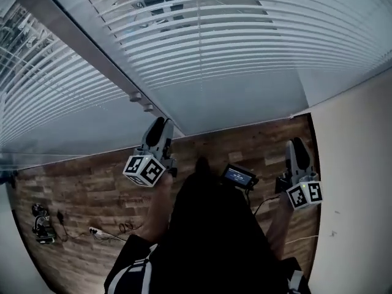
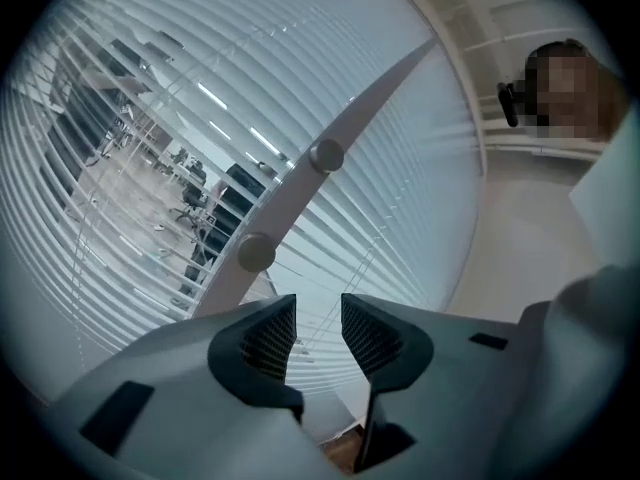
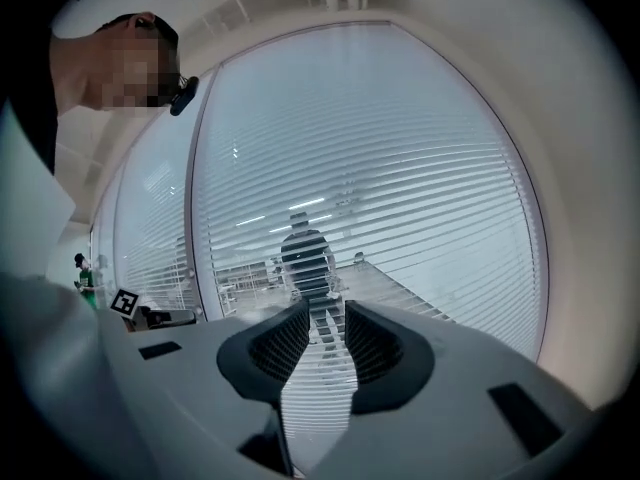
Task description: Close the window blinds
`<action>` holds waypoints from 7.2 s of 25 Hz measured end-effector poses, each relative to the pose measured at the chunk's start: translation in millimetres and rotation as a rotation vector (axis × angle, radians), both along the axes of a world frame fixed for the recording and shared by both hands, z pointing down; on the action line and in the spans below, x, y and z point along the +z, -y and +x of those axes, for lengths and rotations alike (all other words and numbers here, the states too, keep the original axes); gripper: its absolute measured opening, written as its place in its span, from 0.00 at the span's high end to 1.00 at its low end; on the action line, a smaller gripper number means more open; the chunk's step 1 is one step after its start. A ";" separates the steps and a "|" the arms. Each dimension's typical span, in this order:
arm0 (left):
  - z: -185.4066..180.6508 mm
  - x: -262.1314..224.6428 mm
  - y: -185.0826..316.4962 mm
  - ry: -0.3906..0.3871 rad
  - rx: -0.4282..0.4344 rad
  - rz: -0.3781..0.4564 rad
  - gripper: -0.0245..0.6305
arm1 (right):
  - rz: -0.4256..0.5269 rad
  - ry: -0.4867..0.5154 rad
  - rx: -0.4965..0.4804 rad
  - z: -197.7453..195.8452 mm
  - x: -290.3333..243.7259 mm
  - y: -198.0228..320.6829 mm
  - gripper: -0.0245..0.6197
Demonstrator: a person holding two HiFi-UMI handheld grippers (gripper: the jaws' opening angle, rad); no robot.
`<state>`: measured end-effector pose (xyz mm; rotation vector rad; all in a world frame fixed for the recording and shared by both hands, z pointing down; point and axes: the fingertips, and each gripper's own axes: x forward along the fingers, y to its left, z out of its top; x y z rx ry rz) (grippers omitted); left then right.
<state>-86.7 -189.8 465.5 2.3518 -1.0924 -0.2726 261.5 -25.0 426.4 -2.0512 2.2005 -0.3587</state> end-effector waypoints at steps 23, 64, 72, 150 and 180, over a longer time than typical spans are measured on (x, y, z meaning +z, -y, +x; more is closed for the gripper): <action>-64.5 4.7 52.6 0.320 -0.573 0.014 0.66 | -0.040 0.102 -0.389 53.4 39.6 124.5 0.81; -56.4 9.7 74.2 0.649 -0.559 0.016 0.75 | -0.065 0.049 -0.405 24.2 22.4 128.5 0.81; -64.9 4.1 68.4 0.180 -0.594 -0.056 0.73 | -0.063 0.053 -0.407 21.5 24.2 122.4 0.81; -67.6 0.5 71.8 0.529 -0.540 -0.038 0.76 | -0.064 0.056 -0.413 7.6 18.6 121.6 0.81; -66.3 -19.1 75.3 0.835 -0.524 0.020 0.76 | -0.058 0.059 -0.432 0.1 -3.3 123.6 0.81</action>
